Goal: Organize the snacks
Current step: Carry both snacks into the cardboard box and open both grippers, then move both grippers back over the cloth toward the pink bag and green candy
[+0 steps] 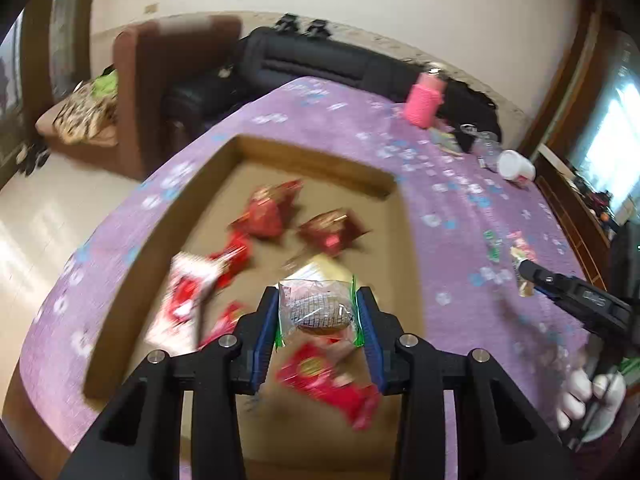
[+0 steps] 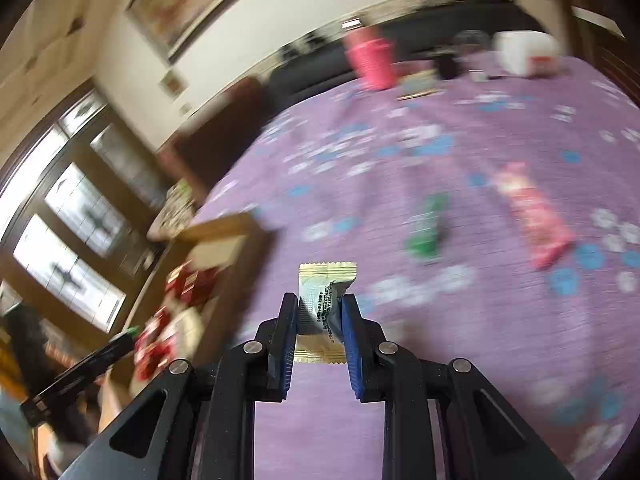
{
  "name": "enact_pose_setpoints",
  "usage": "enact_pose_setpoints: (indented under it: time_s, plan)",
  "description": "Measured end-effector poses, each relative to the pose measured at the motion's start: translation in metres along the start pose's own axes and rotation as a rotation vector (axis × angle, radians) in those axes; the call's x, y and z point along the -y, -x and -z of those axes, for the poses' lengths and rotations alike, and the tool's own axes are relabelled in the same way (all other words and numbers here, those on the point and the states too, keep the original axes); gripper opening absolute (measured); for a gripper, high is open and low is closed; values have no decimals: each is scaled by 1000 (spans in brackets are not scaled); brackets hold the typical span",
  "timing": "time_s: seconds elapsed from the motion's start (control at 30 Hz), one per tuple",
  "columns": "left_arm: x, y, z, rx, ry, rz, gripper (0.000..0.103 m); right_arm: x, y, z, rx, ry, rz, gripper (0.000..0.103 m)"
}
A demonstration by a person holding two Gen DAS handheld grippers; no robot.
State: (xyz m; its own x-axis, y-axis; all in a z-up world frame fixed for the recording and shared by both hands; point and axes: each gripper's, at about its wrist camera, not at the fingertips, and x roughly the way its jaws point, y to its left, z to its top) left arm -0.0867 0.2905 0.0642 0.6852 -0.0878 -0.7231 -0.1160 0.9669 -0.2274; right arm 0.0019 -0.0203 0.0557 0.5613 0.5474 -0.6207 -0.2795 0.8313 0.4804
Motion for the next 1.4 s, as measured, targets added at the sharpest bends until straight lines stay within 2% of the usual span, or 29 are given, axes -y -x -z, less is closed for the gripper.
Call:
enact_pose_setpoints:
  time_s: [0.17,0.3,0.53,0.77,0.9,0.93,0.97,1.1,1.3,1.4]
  plan:
    - [-20,-5,13,-25,20,-35,38,-67,-28,17,-95,113,-94,24]
    - [-25,-8,19,-40,6,-42,39,-99,-46,27,-141,179,-104,24]
    - [-26,-5,20,-34,25,23,49,-127,-75,22,-162,255,-50,24]
    - [-34,13,14,9,70,67,57,-138,-107,13,-181,299,20,25]
    - [-37,23,12,29,83,74,62,-136,-115,9,-190,255,25,27]
    - [-37,25,11,35,84,76,62,-135,-114,7,-187,246,20,30]
    - [-37,27,11,38,85,80,63,-134,-111,7,-180,241,19,35]
    - [-35,30,9,44,96,109,63,-124,-89,2,-141,217,29,36]
    - [-18,31,8,38,63,117,64,-73,-43,-4,-73,131,83,40]
    - [-5,29,8,23,37,116,69,-43,-22,-4,-48,95,133,41]
